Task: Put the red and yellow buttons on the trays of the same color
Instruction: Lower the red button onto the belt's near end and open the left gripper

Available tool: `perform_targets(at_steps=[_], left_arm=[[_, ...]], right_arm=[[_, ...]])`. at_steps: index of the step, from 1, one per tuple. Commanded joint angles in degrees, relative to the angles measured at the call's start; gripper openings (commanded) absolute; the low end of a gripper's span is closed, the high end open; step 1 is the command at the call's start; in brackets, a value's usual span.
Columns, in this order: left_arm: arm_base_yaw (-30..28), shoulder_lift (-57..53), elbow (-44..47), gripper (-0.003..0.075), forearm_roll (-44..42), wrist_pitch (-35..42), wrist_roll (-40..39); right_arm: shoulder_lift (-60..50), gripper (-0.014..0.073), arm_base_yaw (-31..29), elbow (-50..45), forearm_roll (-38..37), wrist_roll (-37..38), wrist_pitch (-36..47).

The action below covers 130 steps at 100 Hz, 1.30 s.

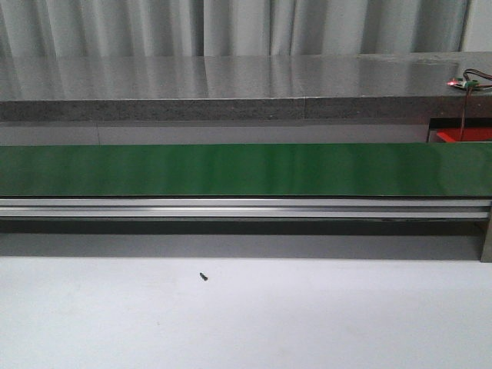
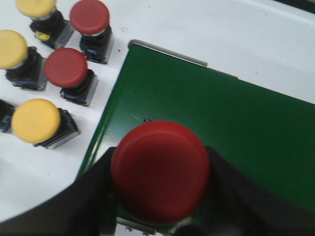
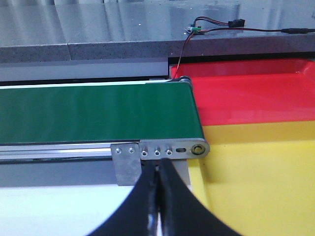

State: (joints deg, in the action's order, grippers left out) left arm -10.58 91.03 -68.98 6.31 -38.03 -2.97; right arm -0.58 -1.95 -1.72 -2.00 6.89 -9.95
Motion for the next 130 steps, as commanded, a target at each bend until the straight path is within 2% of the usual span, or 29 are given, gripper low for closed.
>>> perform_targets(at_steps=[1,33,40,41,42,52,57,105,130], left_arm=[[0.8,-0.3,-2.6,0.0210,0.0,3.3,0.0],[0.8,4.1,-3.1,0.0232,-0.1,3.1,0.1],[0.8,4.1,-3.1,0.0312,-0.1,3.1,0.5],[0.8,4.1,-3.1,0.0348,-0.1,3.1,0.6],[0.8,4.1,-3.1,0.0348,-0.1,3.1,0.6],[0.8,4.1,-3.5,0.0559,-0.1,2.8,0.6],[0.8,4.1,-3.9,0.0603,0.0,2.4,0.6],[0.5,-5.9,-4.0,0.0565,-0.2,0.2,0.6],[-3.6,-9.3,-3.9,0.0565,-0.3,-1.7,0.5]], right_arm=[[-0.9,-0.0067,0.0,1.1,0.0,-0.2,4.6],[-0.9,-0.0067,0.0,1.1,0.0,-0.2,4.6],[-0.9,-0.0067,0.0,1.1,0.0,-0.2,4.6],[-0.9,-0.0067,0.0,1.1,0.0,-0.2,4.6],[-0.9,-0.0067,0.0,1.1,0.0,-0.2,4.6],[-0.9,-0.0067,0.0,1.1,0.0,-0.2,4.6],[-0.9,-0.0067,0.0,1.1,0.0,-0.2,4.6],[-0.9,-0.0067,0.0,1.1,0.0,-0.2,4.6],[-0.9,-0.0067,0.0,1.1,0.0,-0.2,4.6]])
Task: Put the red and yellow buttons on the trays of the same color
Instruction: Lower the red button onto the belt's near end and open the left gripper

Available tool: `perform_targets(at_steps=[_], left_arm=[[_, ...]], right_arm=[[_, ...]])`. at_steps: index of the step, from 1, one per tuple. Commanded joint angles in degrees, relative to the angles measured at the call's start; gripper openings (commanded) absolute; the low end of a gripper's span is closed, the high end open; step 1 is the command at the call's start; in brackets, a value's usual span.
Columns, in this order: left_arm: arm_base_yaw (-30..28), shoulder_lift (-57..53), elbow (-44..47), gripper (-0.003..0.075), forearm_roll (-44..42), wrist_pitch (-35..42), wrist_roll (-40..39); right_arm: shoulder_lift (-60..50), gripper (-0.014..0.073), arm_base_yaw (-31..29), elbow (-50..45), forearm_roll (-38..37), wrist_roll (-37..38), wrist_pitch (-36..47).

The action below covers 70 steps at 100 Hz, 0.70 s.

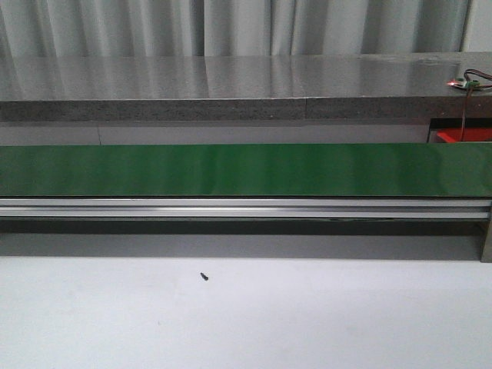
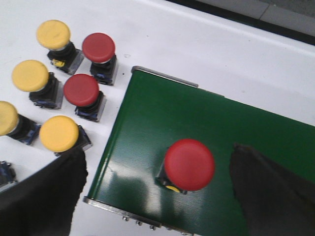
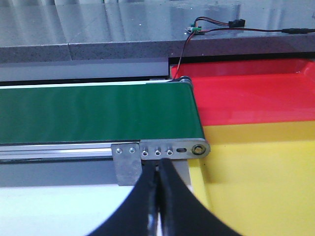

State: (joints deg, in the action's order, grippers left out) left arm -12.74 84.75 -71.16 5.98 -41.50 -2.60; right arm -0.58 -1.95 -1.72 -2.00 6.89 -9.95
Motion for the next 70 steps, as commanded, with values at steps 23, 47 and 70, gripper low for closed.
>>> perform_targets(at_steps=[23,47,70], left_arm=[[-7.3,-3.5,-1.6,0.0565,-0.6,-0.1,0.2],[-13.3,-3.5,-1.6,0.0565,-1.7,-0.8,0.2],[-19.9,-3.5,-1.6,0.0565,-1.8,-1.3,0.9]], right_arm=[[-0.9,-0.0067,0.0,1.1,0.0,-0.2,4.6],[-0.9,-0.0067,0.0,1.1,0.0,-0.2,4.6],[-0.9,-0.0067,0.0,1.1,0.0,-0.2,4.6]])
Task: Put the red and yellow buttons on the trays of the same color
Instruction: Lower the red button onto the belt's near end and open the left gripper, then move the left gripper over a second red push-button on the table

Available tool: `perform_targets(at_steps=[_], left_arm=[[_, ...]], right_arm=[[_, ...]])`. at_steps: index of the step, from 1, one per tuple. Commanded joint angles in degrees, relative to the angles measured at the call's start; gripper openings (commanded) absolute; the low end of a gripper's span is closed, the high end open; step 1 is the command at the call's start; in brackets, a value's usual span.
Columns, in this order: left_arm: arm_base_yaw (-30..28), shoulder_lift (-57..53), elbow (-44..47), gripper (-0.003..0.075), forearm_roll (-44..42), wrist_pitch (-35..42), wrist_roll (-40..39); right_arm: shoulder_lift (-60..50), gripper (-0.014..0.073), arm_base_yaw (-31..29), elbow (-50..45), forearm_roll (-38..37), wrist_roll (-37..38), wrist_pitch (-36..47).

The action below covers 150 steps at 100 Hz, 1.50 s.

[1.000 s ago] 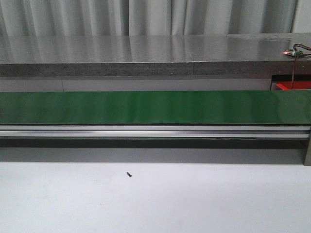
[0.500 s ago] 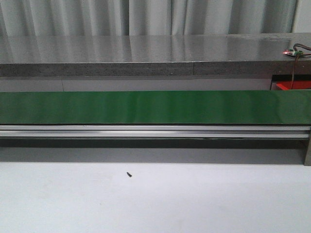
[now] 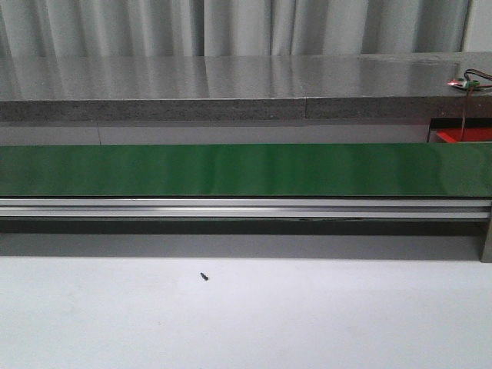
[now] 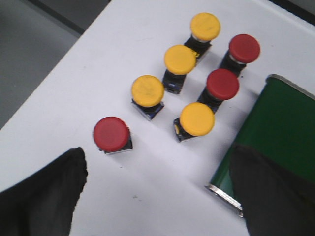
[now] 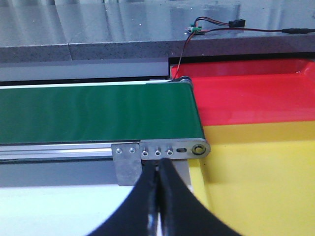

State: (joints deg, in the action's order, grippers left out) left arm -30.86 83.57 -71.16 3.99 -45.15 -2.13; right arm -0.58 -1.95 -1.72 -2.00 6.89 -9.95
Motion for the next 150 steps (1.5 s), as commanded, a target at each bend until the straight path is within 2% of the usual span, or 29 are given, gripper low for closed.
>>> perform_targets(at_steps=[1,20,54,150], left_arm=[[-2.0,-2.3,-1.6,0.0565,0.1,2.2,0.4],[-4.5,-0.5,-1.6,0.0565,0.1,0.0,3.0],[-4.5,5.5,-1.6,0.0565,-0.9,1.0,4.9],[-4.3,22.1,-1.6,0.0565,-0.7,11.9,4.9]], right_arm=[[-0.9,-0.0067,0.0,1.1,0.0,-0.2,4.6],[-0.9,-0.0067,0.0,1.1,0.0,-0.2,4.6],[-0.9,-0.0067,0.0,1.1,0.0,-0.2,4.6],[-0.9,-0.0067,0.0,1.1,0.0,-0.2,4.6]])
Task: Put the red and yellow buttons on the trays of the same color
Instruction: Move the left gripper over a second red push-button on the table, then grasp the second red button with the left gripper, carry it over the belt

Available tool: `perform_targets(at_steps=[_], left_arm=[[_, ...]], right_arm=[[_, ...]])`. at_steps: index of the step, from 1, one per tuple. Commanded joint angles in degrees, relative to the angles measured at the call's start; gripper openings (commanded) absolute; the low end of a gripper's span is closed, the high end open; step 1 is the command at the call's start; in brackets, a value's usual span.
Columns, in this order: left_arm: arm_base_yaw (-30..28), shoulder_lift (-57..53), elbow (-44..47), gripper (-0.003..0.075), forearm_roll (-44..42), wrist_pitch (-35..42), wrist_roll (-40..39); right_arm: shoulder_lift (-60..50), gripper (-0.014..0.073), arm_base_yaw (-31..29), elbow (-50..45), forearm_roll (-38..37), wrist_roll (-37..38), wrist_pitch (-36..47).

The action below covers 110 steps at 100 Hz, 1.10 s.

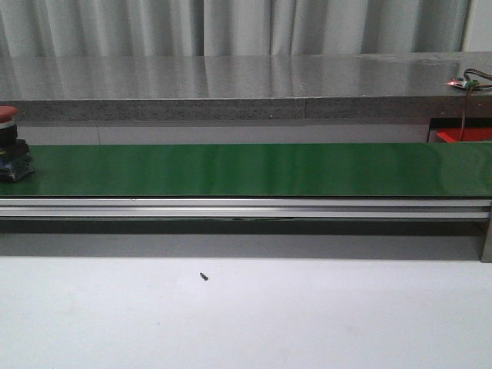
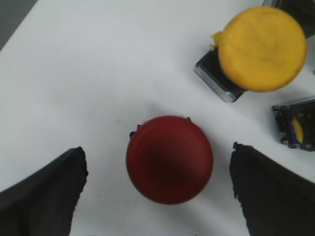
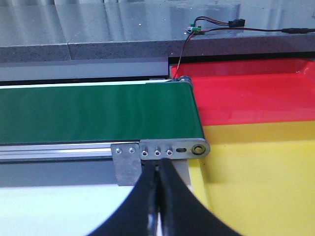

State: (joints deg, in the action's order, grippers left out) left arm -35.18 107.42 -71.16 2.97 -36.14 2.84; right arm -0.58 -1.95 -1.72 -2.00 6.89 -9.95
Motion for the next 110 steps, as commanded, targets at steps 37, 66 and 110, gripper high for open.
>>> perform_targets(at_steps=[37,66,110], left_arm=[[0.0,0.5,-1.6,0.0551,0.2,7.0,-0.1],[0.0,0.5,-1.6,0.0277,0.2,7.3,-0.1],[0.1,-9.6,-1.6,0.0273,-1.3,1.1,-0.1]], right_arm=[[-0.9,-0.0067,0.0,1.1,0.0,-0.2,4.6],[-0.9,-0.0067,0.0,1.1,0.0,-0.2,4.6],[-0.9,-0.0067,0.0,1.1,0.0,-0.2,4.6]])
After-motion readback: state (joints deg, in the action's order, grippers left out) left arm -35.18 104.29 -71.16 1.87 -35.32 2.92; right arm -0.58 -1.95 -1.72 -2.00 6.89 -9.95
